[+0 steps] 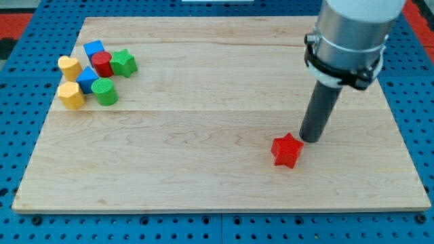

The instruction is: Move the red star towards the bottom center of the board

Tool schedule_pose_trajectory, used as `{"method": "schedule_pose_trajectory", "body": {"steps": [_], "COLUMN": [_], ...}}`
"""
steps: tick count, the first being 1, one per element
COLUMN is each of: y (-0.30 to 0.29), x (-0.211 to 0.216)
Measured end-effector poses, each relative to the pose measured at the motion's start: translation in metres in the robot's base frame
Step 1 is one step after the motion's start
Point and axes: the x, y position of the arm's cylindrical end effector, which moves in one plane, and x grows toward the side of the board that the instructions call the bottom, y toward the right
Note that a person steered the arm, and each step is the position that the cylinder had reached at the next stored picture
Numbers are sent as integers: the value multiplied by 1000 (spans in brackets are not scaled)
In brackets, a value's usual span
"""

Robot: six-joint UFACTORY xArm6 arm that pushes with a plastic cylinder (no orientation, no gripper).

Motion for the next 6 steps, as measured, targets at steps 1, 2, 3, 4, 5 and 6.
{"method": "schedule_pose_trajectory", "body": {"steps": [1, 2, 3, 4, 5, 6], "y": [-18, -61, -72, -93, -101, -64], "x": [16, 17, 13, 12, 19, 13]}}
